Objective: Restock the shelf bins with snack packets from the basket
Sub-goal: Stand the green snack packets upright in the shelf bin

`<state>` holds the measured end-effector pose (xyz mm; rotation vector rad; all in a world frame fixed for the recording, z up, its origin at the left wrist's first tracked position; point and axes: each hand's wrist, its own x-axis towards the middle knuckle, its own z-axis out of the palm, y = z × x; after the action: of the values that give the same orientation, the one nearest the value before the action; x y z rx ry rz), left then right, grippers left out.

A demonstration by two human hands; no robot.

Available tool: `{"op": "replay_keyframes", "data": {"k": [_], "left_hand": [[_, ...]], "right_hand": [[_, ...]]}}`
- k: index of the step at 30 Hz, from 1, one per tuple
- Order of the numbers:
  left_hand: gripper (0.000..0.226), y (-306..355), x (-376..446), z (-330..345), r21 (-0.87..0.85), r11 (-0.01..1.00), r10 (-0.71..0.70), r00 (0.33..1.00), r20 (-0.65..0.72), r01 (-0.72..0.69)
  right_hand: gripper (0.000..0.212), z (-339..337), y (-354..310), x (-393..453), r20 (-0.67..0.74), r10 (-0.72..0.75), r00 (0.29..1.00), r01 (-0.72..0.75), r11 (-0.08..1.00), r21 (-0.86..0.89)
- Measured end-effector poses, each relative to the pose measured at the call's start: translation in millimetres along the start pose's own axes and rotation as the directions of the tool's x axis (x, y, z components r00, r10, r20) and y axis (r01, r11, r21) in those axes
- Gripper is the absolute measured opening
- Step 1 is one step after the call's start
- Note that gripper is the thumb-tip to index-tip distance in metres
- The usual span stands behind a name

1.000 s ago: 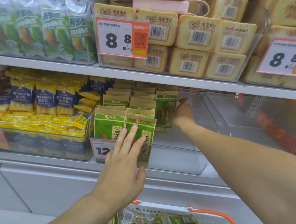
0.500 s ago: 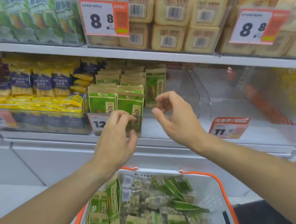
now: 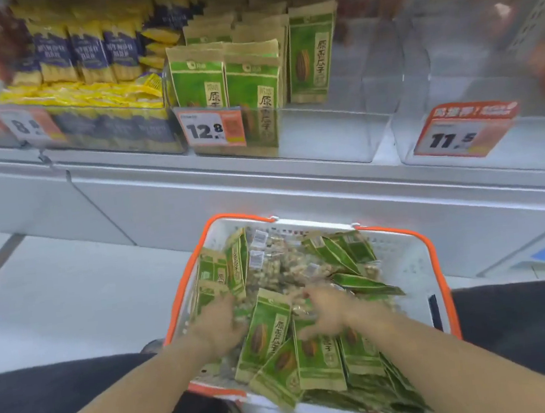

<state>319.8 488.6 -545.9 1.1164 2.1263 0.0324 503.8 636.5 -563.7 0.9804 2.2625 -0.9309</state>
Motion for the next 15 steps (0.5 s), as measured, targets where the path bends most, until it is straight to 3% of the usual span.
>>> {"op": "replay_keyframes", "data": {"k": [2, 5, 12, 15], "left_hand": [[0.059, 7, -3, 11, -0.121, 0.993, 0.021, 0.998, 0.055, -0.014], [0.054, 21, -4, 25, -0.161, 0.987, -0.007, 0.988, 0.151, 0.032], [0.078, 38, 7, 35, -0.218, 0.962, -0.142, 0.984, 0.105, 0.162], [0.064, 41, 11, 34, -0.192, 0.967, -0.156, 0.985, 0.078, 0.169]], "right_hand": [[0.102, 4, 11, -4, 0.109, 0.063, 0.992, -0.062, 0.998, -0.018], [0.105, 7, 23, -6, 0.107, 0.111, 0.988, -0.114, 0.993, 0.027], [0.130, 14, 35, -13, 0.127, 0.273, 0.953, -0.278, 0.960, 0.018], [0.145, 21, 41, -11, 0.138, 0.364, 0.921, -0.373, 0.927, 0.047]]}}
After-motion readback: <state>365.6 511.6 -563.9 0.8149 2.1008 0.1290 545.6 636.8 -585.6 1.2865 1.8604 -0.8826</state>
